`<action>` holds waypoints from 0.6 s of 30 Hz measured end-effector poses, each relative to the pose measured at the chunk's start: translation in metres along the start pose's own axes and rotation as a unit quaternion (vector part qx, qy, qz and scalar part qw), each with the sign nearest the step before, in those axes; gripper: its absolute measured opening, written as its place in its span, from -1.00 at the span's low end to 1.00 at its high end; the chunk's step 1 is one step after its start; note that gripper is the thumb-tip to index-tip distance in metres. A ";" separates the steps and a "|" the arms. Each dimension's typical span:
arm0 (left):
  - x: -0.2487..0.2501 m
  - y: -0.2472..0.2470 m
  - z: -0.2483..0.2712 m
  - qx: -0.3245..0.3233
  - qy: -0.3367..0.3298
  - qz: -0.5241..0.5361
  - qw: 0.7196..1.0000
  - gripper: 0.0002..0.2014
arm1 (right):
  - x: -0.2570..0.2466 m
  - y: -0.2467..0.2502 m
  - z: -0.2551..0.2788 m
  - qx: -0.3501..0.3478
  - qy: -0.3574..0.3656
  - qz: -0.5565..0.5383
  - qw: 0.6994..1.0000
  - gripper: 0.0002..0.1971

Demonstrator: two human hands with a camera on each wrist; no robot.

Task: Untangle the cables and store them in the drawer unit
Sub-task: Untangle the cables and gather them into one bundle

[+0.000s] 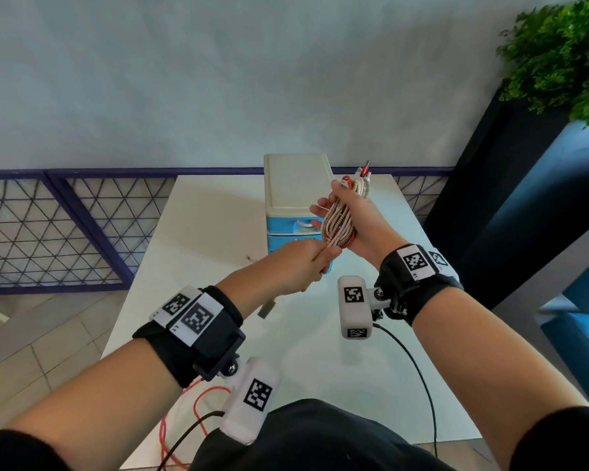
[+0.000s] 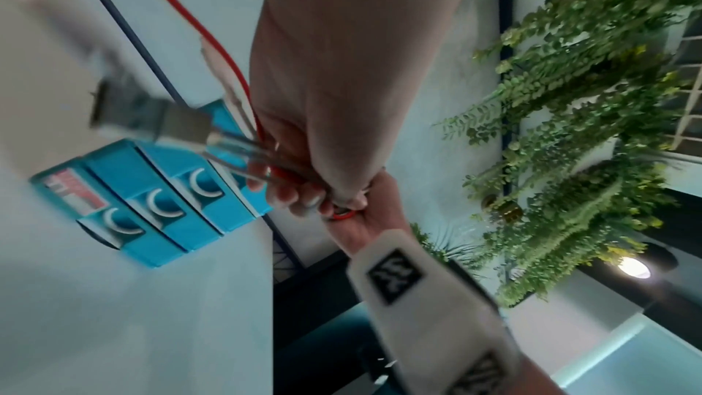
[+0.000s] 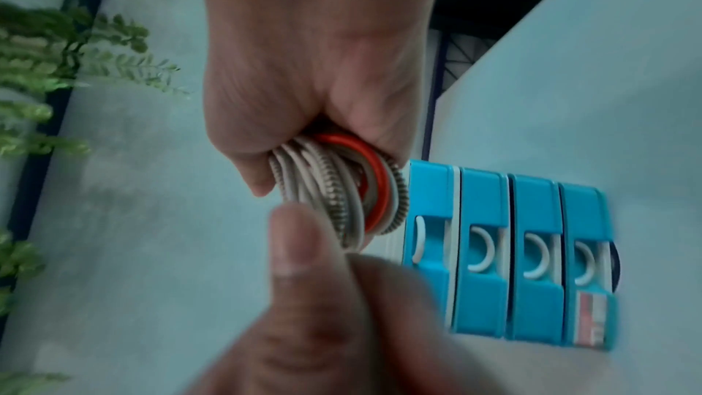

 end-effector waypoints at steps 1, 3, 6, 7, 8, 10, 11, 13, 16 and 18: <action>-0.002 -0.003 0.001 -0.007 0.002 0.025 1.000 -0.59 | 0.002 -0.005 0.002 -0.025 -0.016 -0.030 0.999 -0.69; -0.004 -0.009 0.003 -0.018 -0.010 0.045 0.999 -0.57 | 0.003 -0.015 0.008 -0.054 -0.037 -0.080 0.995 -0.66; -0.004 -0.017 0.007 -0.045 -0.027 0.095 0.994 -0.53 | 0.007 -0.024 0.017 -0.059 -0.055 -0.119 0.990 -0.64; -0.007 -0.020 0.008 -0.059 -0.027 0.107 0.992 -0.52 | 0.008 -0.022 0.016 -0.047 -0.055 -0.118 0.990 -0.63; -0.011 -0.024 0.009 -0.077 -0.024 0.113 0.990 -0.52 | 0.006 -0.019 0.014 -0.032 -0.051 -0.114 0.992 -0.62; -0.025 -0.031 0.016 -0.121 -0.018 0.131 0.984 -0.52 | -0.003 -0.011 0.010 -0.007 -0.035 -0.105 0.994 -0.60; -0.032 -0.031 0.021 -0.137 -0.011 0.156 0.978 -0.53 | -0.008 -0.005 0.008 0.002 -0.028 -0.101 0.994 -0.59; -0.044 -0.026 0.027 -0.147 0.018 0.221 0.964 -0.57 | -0.017 0.006 0.006 0.018 -0.014 -0.086 0.996 -0.59; -0.059 -0.014 0.022 -0.125 0.046 0.247 0.960 -0.60 | -0.019 0.021 0.004 0.049 0.012 -0.024 0.998 -0.62; -0.068 -0.003 0.013 -0.087 0.041 0.194 0.976 -0.66 | -0.020 0.027 0.004 0.073 0.040 0.059 0.995 -0.66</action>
Point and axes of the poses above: each hand's wrist, its own z-axis away from the middle knuckle, its own y-axis out of the back of the hand, x = y × z, the point moved 10 cm from there along -z, towards the middle knuckle, and after that the axes turned 9 degrees about x, right-handed, at the moved point
